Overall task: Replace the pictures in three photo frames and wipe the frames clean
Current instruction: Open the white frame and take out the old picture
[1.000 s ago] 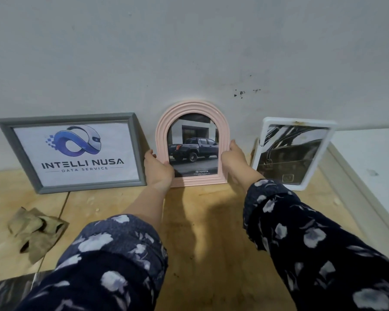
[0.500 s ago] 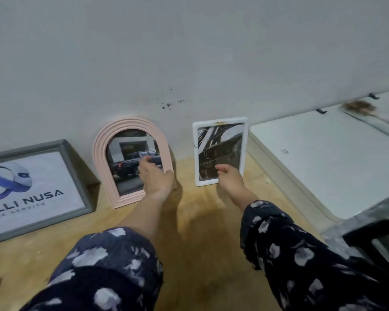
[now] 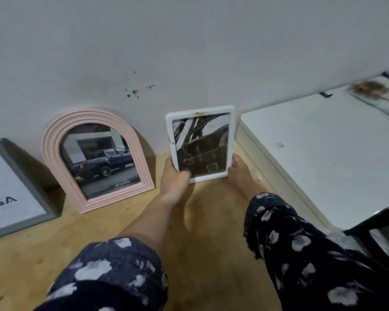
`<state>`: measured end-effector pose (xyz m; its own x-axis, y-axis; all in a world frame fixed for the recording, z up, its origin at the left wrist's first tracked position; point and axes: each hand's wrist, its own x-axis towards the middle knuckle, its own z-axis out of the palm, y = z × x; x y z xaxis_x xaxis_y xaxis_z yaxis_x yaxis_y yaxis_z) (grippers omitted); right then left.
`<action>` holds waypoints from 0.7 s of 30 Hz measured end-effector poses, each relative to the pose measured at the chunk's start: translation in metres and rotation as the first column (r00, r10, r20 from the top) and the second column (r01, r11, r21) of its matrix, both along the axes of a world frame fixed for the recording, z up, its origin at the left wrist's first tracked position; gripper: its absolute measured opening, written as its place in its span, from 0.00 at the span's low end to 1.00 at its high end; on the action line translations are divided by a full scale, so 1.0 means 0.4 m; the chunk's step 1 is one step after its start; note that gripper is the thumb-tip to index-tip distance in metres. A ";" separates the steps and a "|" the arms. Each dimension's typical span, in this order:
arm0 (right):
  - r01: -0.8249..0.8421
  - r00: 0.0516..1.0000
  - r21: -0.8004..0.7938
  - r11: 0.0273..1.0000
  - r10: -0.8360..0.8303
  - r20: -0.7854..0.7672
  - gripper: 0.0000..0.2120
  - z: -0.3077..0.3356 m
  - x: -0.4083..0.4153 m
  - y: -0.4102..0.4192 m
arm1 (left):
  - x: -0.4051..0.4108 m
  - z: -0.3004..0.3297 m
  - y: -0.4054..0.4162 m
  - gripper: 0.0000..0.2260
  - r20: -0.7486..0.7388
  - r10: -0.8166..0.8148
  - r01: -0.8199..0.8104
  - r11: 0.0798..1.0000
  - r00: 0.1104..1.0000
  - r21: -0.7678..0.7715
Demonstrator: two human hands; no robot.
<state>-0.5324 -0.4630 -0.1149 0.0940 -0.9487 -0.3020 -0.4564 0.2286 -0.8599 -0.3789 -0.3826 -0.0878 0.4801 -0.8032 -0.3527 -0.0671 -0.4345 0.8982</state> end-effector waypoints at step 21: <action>-0.493 0.800 -0.465 0.735 0.173 -0.574 0.19 0.236 0.115 0.216 | 0.216 0.168 0.356 0.15 0.181 0.544 -0.498 0.831 0.819 -0.248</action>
